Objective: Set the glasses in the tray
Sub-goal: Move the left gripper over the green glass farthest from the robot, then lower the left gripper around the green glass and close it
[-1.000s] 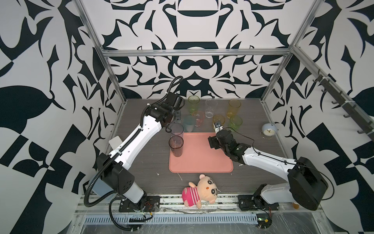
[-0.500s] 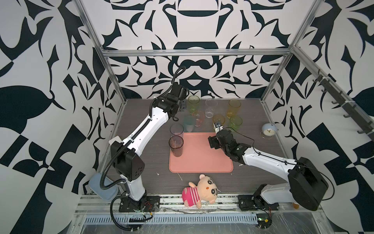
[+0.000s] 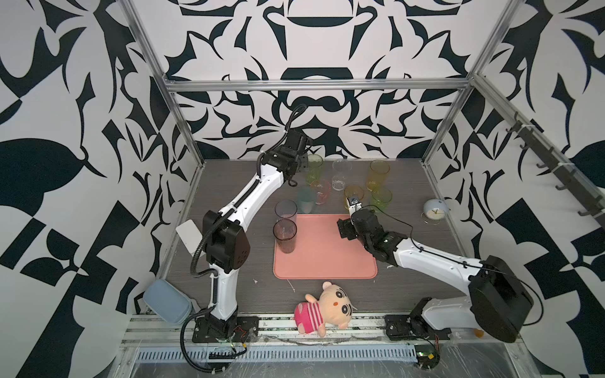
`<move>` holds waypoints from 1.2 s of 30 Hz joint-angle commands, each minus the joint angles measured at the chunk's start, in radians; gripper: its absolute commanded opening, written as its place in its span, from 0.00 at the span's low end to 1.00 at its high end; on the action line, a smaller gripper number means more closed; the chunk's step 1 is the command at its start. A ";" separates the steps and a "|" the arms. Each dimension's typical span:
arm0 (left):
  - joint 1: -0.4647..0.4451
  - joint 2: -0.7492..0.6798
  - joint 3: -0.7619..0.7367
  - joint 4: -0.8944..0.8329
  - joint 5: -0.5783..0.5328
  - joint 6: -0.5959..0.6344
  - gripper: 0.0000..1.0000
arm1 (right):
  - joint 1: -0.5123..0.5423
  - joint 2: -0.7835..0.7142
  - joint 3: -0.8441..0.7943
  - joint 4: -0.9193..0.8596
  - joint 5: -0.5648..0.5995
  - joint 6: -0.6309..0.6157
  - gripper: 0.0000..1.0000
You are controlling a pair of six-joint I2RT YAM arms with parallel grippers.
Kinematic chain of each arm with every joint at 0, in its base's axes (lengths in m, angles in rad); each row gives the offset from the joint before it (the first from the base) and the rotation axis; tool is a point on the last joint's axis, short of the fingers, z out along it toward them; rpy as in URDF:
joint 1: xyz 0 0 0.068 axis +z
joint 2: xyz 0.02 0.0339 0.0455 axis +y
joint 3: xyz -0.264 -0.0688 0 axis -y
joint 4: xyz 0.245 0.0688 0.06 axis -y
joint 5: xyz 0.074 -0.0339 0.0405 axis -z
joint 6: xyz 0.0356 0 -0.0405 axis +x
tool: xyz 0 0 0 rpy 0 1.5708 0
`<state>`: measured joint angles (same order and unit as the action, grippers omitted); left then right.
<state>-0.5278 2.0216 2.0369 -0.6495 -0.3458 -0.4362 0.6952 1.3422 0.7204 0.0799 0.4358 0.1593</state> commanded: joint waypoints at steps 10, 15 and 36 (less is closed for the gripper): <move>0.045 0.178 0.159 0.053 0.115 -0.093 0.56 | 0.004 -0.022 0.002 0.034 0.026 0.012 0.95; 0.057 0.246 0.219 0.069 0.151 -0.105 0.55 | 0.004 -0.022 0.004 0.033 0.025 0.013 0.95; 0.064 0.437 0.383 0.071 0.167 -0.176 0.50 | 0.004 -0.018 0.012 0.024 0.015 0.016 0.95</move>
<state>-0.4694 2.4302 2.3859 -0.5854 -0.1570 -0.5850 0.6952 1.3422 0.7204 0.0795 0.4389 0.1593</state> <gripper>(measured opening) 0.502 0.955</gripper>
